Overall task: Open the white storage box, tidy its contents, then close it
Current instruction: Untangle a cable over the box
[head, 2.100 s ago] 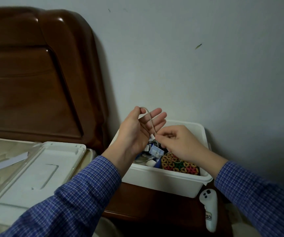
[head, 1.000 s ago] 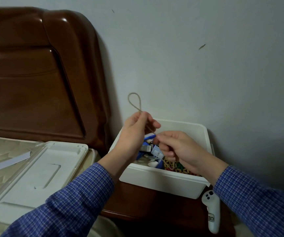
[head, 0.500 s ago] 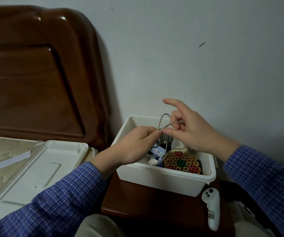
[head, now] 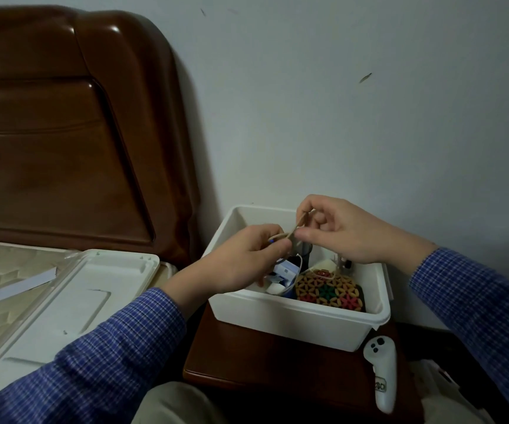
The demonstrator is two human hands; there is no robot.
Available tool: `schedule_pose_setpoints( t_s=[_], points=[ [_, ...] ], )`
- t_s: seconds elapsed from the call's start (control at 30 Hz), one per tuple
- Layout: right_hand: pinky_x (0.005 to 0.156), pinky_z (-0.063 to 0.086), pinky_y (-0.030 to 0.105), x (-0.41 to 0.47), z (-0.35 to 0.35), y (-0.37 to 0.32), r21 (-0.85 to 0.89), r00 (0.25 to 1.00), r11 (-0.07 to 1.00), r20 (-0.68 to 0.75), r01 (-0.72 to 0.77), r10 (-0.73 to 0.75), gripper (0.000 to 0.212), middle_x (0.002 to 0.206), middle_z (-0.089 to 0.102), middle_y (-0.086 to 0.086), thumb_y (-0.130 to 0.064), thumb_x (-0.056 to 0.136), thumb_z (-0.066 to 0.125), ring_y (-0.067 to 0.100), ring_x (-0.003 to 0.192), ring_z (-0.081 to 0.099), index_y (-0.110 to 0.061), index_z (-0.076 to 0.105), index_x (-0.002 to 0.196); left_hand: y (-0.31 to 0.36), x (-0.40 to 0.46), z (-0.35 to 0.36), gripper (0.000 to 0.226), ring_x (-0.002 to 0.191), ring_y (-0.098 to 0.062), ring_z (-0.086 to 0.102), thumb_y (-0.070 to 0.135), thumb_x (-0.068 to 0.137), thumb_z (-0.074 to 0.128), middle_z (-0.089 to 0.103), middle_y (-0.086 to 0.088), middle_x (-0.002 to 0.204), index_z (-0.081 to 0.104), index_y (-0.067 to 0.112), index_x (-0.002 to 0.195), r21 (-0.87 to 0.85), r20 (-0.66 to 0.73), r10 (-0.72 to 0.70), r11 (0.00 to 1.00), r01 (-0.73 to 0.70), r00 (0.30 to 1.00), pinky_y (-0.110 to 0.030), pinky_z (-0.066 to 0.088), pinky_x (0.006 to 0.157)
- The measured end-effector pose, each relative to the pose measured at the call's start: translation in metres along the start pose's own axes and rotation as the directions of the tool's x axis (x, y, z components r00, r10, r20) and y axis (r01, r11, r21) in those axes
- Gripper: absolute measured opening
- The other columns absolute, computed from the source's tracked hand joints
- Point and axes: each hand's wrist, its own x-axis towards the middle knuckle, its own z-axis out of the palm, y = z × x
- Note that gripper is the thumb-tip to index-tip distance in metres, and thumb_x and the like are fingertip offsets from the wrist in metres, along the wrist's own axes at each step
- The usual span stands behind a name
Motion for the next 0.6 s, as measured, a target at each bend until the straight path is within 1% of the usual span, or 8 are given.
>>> schedule_pose_setpoints(
  t_s=[0.03, 0.07, 0.13, 0.2, 0.3, 0.43, 0.53, 0.6],
  points=[
    [0.058, 0.052, 0.033, 0.001, -0.001, 0.001, 0.025, 1.0, 1.0, -0.001, -0.02, 0.02, 0.004, 0.076, 0.069, 0.001, -0.026, 0.094, 0.066, 0.024, 0.061, 0.062, -0.024, 0.062, 0.095, -0.001, 0.0, -0.001, 0.027, 0.06, -0.02, 0.047, 0.024, 0.105, 0.048, 0.046, -0.007, 0.066, 0.051, 0.014, 0.081, -0.008, -0.008, 0.008, 1.0, -0.008, 1.0, -0.043, 0.051, 0.062],
    [0.055, 0.049, 0.029, 0.001, -0.003, 0.002, 0.067, 0.999, 0.997, 0.004, -0.043, 0.042, 0.006, 0.073, 0.067, 0.0, -0.025, 0.096, 0.064, 0.019, 0.057, 0.058, -0.021, 0.062, 0.091, -0.002, 0.0, -0.003, 0.029, 0.059, -0.02, 0.049, 0.025, 0.105, 0.049, 0.049, -0.006, 0.064, 0.053, 0.013, 0.08, -0.016, -0.016, 0.016, 1.0, -0.016, 1.0, -0.043, 0.052, 0.062],
    [0.051, 0.042, 0.022, 0.0, -0.008, 0.004, 0.167, 0.994, 0.98, 0.043, -0.109, 0.104, 0.019, 0.074, 0.065, 0.003, -0.024, 0.099, 0.06, 0.009, 0.051, 0.05, -0.019, 0.062, 0.081, -0.003, -0.001, -0.007, 0.034, 0.056, -0.019, 0.052, 0.027, 0.106, 0.049, 0.052, -0.006, 0.061, 0.055, 0.011, 0.076, -0.016, -0.032, 0.031, 0.999, -0.031, 0.999, -0.041, 0.051, 0.061],
    [0.052, 0.041, 0.022, -0.001, -0.013, 0.004, 0.224, 0.985, 0.961, 0.1, -0.16, 0.141, 0.025, 0.082, 0.071, 0.009, -0.026, 0.101, 0.055, 0.011, 0.051, 0.049, -0.02, 0.06, 0.077, -0.006, -0.001, -0.011, 0.036, 0.056, -0.017, 0.054, 0.028, 0.106, 0.049, 0.055, -0.007, 0.062, 0.057, 0.009, 0.076, -0.021, -0.027, 0.039, 0.999, -0.039, 0.999, -0.034, 0.051, 0.059],
    [0.055, 0.04, 0.026, -0.003, -0.019, 0.003, 0.235, 0.969, 0.953, 0.197, -0.191, 0.146, 0.029, 0.095, 0.076, 0.014, -0.04, 0.096, 0.05, 0.014, 0.054, 0.052, -0.015, 0.055, 0.083, -0.008, -0.002, -0.015, 0.036, 0.056, -0.016, 0.057, 0.029, 0.105, 0.05, 0.057, -0.006, 0.061, 0.058, 0.008, 0.077, -0.011, 0.012, 0.038, 0.999, -0.038, 0.999, -0.03, 0.05, 0.06],
    [0.066, 0.039, 0.034, -0.004, -0.026, -0.005, 0.164, 0.93, 0.969, 0.348, -0.186, 0.119, 0.032, 0.102, 0.075, 0.019, -0.047, 0.093, 0.053, 0.01, 0.064, 0.055, -0.023, 0.056, 0.072, -0.011, -0.003, -0.021, 0.035, 0.053, -0.017, 0.059, 0.028, 0.104, 0.054, 0.061, -0.007, 0.055, 0.062, 0.004, 0.079, 0.009, 0.061, 0.047, 0.999, -0.047, 0.997, -0.036, 0.052, 0.063],
    [0.066, 0.038, 0.034, -0.003, -0.026, -0.007, 0.201, 0.951, 0.964, 0.288, -0.174, 0.111, 0.029, 0.1, 0.071, 0.031, -0.033, 0.093, 0.061, 0.011, 0.062, 0.057, -0.014, 0.058, 0.071, -0.013, -0.003, -0.024, 0.031, 0.053, -0.018, 0.059, 0.027, 0.103, 0.056, 0.06, -0.01, 0.055, 0.066, 0.008, 0.08, -0.063, 0.073, 0.054, 0.997, -0.049, 0.996, -0.041, 0.053, 0.068],
    [0.064, 0.043, 0.035, -0.002, -0.022, -0.007, 0.157, 0.974, 0.974, 0.187, -0.161, 0.131, 0.029, 0.081, 0.07, 0.027, -0.028, 0.092, 0.068, 0.021, 0.059, 0.054, -0.018, 0.061, 0.066, -0.013, -0.002, -0.023, 0.03, 0.052, -0.017, 0.058, 0.029, 0.102, 0.056, 0.06, -0.008, 0.055, 0.068, 0.014, 0.079, -0.09, 0.052, 0.059, 0.994, -0.054, 0.997, -0.035, 0.051, 0.066]
  ],
)
